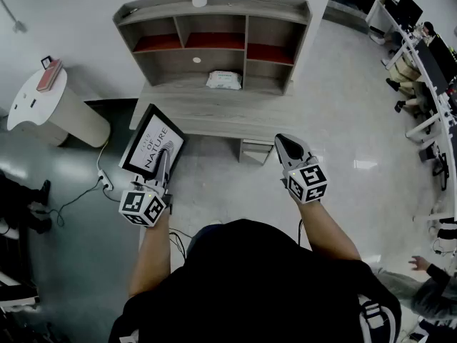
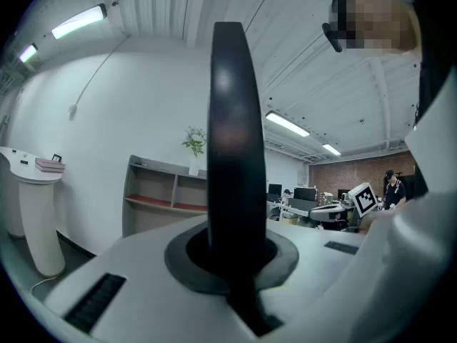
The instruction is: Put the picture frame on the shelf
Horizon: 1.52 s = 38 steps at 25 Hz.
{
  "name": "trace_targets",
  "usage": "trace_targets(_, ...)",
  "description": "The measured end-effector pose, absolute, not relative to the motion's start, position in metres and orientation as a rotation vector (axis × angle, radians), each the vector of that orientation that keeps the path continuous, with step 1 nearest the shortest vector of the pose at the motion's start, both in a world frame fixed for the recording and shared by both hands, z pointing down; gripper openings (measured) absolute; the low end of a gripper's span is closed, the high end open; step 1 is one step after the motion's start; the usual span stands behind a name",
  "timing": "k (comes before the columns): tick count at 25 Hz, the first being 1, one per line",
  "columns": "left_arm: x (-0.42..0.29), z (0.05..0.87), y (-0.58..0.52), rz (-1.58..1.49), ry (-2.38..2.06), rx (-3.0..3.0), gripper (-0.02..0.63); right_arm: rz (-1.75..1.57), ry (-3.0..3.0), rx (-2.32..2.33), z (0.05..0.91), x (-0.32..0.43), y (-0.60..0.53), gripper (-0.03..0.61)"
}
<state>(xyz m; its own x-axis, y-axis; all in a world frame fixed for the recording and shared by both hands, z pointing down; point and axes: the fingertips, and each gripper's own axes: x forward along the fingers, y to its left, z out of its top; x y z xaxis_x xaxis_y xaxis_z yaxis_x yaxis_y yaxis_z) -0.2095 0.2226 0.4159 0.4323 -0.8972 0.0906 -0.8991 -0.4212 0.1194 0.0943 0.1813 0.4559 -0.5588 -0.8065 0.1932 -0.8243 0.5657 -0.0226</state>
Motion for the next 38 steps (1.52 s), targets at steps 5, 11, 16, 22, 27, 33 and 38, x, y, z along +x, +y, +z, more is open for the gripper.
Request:
trace_targets(5,-0.201,0.417,0.221,-0.006,-1.580,2.524,0.028,0.139,-2.623,1.362,0.453,0.100,0.180,0.015)
trace_targets(11,-0.191,0.419,0.220,-0.049,-1.574,2.494,0.028,0.151,-2.628,1.330,0.458,0.111,0.183,0.015)
trace_targets(16,-0.194,0.417,0.216,-0.086,-1.581,2.462,0.028,0.175,-2.644,1.323,0.464,0.117,0.176,0.015)
trace_targets(22,-0.183,0.422,0.208,-0.102,-1.558,2.448,0.028,0.169,-2.636,1.319,0.465,0.124,0.168,0.016)
trace_targets(27,-0.171,0.422,0.199,-0.101,-1.544,2.456,0.028,0.186,-2.625,1.333,0.467,0.138,0.162,0.016)
trace_targets(33,-0.163,0.427,0.191,-0.092,-1.522,2.454,0.028,0.211,-2.613,1.342,0.473,0.148,0.159,0.017)
trace_targets(38,-0.160,0.428,0.183,-0.097,-1.506,2.455,0.028,0.238,-2.608,1.351,0.477,0.152,0.156,0.017)
